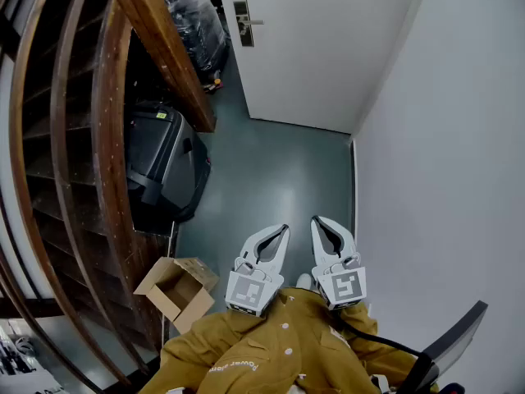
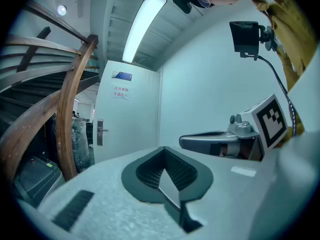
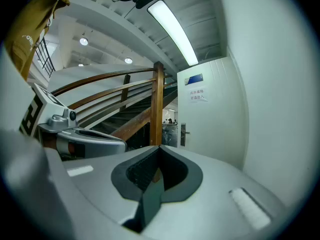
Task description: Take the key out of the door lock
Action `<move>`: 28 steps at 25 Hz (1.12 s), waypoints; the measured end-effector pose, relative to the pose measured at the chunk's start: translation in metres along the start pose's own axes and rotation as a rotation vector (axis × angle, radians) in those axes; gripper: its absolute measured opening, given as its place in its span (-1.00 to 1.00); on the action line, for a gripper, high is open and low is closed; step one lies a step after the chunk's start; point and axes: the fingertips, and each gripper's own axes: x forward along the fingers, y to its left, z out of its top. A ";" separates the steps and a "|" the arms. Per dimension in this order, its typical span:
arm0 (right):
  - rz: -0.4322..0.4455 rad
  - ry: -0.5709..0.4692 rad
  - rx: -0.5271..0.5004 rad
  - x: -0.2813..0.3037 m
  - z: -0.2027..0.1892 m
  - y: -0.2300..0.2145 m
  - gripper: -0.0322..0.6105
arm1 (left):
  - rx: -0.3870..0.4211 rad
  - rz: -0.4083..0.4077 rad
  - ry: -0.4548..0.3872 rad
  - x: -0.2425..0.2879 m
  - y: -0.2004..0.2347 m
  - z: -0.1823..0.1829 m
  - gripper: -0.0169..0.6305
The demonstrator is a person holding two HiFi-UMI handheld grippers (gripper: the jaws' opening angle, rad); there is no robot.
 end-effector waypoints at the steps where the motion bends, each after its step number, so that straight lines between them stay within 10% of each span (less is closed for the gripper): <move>1: -0.001 0.036 0.003 -0.002 -0.005 0.000 -0.89 | 0.000 0.000 0.001 0.000 0.000 0.000 -0.95; 16: 0.032 0.019 0.093 0.010 -0.011 0.007 -0.82 | 0.005 -0.002 -0.069 0.003 0.024 0.010 -0.95; 28: -0.013 0.060 0.043 0.099 -0.017 0.036 -0.88 | -0.054 0.015 -0.027 -0.020 0.129 -0.005 -0.95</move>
